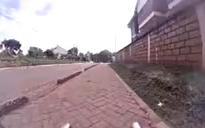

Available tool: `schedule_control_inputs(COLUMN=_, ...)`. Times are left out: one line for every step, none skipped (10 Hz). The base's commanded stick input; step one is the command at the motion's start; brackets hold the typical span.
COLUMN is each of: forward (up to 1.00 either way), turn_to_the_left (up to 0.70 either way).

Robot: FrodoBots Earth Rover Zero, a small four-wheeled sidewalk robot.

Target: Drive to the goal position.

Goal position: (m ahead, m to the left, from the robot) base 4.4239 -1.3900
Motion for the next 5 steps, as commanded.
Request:
schedule_control_inputs(forward=0.50, turn_to_the_left=0.50)
schedule_control_inputs(forward=0.50, turn_to_the_left=0.25)
schedule_control_inputs(forward=0.50, turn_to_the_left=0.00)
schedule_control_inputs(forward=0.50, turn_to_the_left=0.00)
schedule_control_inputs(forward=0.50, turn_to_the_left=0.00)
